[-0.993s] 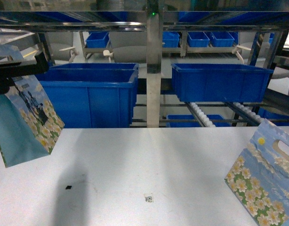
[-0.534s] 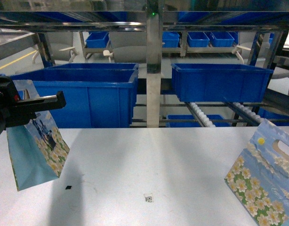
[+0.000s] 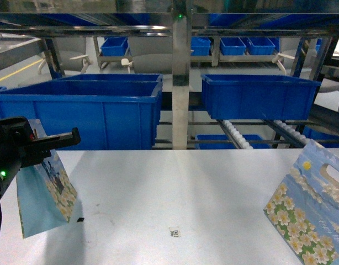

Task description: Move flower gift bag to table near conveyor

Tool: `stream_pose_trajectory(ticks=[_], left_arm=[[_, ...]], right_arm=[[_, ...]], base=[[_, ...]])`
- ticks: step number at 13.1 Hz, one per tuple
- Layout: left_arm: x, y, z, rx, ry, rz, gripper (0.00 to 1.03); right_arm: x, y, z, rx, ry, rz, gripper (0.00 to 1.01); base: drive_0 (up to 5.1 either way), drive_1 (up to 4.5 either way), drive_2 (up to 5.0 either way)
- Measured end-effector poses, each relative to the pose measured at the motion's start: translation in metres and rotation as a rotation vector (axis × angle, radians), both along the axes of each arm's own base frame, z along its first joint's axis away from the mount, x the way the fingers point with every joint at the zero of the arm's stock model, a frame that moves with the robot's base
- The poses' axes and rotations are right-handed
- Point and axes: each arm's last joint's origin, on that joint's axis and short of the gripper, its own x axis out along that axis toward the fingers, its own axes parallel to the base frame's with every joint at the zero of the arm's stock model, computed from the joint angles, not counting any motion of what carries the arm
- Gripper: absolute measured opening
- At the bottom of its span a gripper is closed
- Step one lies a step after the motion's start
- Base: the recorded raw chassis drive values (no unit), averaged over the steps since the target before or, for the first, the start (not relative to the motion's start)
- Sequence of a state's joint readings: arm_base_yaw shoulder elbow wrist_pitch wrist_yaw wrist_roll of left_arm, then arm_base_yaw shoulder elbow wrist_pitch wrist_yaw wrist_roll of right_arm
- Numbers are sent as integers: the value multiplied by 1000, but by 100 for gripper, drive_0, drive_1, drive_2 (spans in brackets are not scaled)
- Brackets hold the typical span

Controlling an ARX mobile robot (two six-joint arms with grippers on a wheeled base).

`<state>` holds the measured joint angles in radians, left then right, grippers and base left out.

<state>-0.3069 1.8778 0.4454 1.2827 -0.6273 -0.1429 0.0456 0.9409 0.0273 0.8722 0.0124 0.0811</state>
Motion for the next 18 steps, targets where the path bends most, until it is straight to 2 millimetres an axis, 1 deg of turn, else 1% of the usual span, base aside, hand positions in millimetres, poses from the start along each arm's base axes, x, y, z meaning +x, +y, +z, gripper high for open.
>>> stream_pose_trajectory(ticks=[2,4,5,6,7,8,11,12,13,14,15,16,18], left_arm=[[0,-1,-11,-20,27,-21,2],[-5,-5,-13,-29,33,-40,2],[-11,-8,-13,-29,38,-50,2],[-21,-12,-13,-26,52,-74,2],[-30,-15,-12,-25,60,-110,11],[-37,-17,-8,-23,53,-126,27],[-40,-17,-7,-21,49,-128,35],[-45,-18,-5,-20,47,-136,46],[-54,-17,0,-13,33,-135,75],[-58,-15,12,-15,-9,-133,99],[-60,-14,19,-22,-40,-143,97],[-64,-13,26,-22,-65,-158,98],[-72,-4,35,-27,-106,-159,98]], right_arm=[[0,0,0,0,0,0,98],[0,0,0,0,0,0,98],[0,0,0,0,0,0,98],[0,0,0,0,0,0,98],[0,0,0,0,0,0,98],[0,0,0,0,0,0,98],[0,0,0,0,0,0,98],[0,0,0,0,0,0,98],[0,0,0,0,0,0,98],[0,0,0,0,0,0,98],[0,0,0,0,0,0,98],[0,0,0,0,0,0,98],[0,0,0,0,0,0,98]], base=[[0,0,0],[0,0,0],[0,0,0],[0,0,0],[0,0,0],[0,0,0],[0,0,0],[0,0,0],[0,0,0],[0,0,0],[0,0,0],[0,0,0],[0,0,0]])
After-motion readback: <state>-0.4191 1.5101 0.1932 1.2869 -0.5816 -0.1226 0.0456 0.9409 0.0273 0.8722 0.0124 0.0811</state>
